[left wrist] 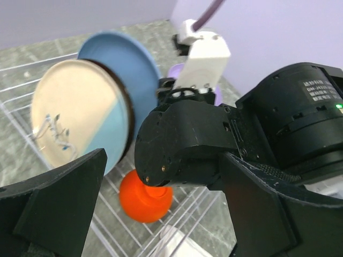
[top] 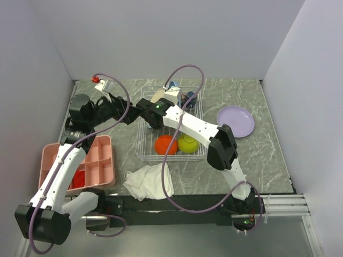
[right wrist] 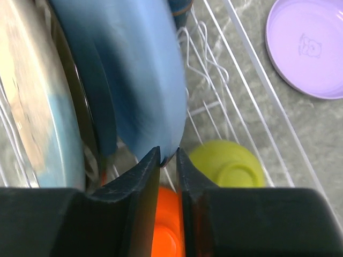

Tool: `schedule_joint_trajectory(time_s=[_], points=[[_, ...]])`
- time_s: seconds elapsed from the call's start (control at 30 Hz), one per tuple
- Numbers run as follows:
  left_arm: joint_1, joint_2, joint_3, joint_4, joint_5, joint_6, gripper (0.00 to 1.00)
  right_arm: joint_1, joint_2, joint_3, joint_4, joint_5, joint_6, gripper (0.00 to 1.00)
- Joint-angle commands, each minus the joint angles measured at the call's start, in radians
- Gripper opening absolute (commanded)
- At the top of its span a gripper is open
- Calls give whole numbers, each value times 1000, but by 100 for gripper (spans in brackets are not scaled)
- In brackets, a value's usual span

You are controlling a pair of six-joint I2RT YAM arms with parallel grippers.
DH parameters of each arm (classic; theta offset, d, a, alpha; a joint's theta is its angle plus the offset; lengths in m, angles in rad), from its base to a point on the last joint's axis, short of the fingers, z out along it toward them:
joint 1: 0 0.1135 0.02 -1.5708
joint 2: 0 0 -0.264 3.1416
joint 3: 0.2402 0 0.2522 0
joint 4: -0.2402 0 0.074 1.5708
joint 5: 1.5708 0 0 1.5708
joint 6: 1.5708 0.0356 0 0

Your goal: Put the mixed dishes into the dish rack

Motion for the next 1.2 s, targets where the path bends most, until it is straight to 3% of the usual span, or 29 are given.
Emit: schedule_joint_trajectory(time_s=[0.0, 0.33, 0.47, 0.67, 0.83, 0.97, 1.03, 1.17], points=[[-69, 56, 31, 334, -53, -104, 94, 343, -46, -43, -33, -57, -80, 29], [-69, 19, 8, 331, -64, -82, 94, 333, -60, -61, 43, -30, -157, 36], [-67, 1, 7, 319, -68, -72, 94, 334, -71, -83, 67, -104, -221, 61], [-66, -19, 14, 311, -67, -58, 94, 305, -140, -132, 62, -66, -232, 62], [-66, -19, 62, 248, -103, 2, 95, 255, -266, -145, 107, 52, -304, 63], [-66, -10, 123, 188, -209, 54, 97, 115, -394, -210, 174, 72, -365, 63], [-63, 2, 137, 171, -243, 69, 97, -16, -424, -245, 187, 42, -403, 63], [-64, 55, 192, 106, -338, 85, 96, -263, -470, -336, 234, -97, -537, 75]])
